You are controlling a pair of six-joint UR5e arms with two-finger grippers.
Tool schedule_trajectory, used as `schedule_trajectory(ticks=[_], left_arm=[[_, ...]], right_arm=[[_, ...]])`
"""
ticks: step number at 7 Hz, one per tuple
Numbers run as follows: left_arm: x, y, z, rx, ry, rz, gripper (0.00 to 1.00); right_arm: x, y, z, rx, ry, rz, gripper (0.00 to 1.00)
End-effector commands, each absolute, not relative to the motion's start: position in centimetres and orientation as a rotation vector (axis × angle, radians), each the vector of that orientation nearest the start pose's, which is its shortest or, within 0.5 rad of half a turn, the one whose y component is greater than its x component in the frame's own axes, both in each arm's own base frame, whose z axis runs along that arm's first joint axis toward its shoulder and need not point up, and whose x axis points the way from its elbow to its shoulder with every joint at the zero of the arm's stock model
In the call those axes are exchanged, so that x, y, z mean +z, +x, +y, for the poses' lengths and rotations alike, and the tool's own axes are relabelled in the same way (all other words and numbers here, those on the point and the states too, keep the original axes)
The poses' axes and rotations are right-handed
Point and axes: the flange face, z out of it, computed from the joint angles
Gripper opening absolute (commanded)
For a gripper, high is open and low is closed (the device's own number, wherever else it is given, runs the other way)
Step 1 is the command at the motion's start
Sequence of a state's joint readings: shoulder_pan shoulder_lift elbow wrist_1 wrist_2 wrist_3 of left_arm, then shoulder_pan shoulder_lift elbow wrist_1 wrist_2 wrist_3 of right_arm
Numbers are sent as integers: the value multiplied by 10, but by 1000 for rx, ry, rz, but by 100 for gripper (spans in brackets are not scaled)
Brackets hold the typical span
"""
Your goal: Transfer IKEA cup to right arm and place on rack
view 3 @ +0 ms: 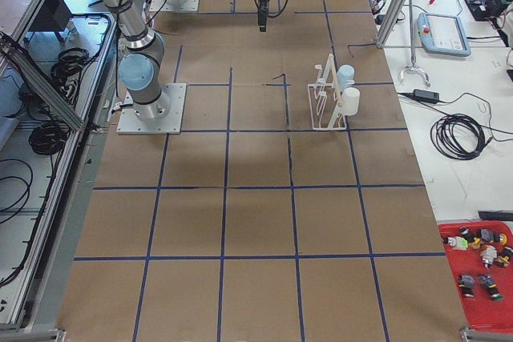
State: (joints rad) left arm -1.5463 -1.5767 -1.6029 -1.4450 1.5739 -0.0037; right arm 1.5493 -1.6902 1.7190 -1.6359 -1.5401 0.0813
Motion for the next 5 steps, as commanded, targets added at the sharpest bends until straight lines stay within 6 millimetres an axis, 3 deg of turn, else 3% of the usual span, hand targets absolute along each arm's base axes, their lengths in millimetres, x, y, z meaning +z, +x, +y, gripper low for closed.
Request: schedule_trajectory(ticks=[1, 5], left_arm=[[483, -121, -505, -139, -43, 3134, 99], [482, -121, -506, -137, -43, 3134, 99]], right_arm=[[477, 128, -447, -51, 156, 3102, 100], [474, 145, -445, -53, 86, 3118, 100]])
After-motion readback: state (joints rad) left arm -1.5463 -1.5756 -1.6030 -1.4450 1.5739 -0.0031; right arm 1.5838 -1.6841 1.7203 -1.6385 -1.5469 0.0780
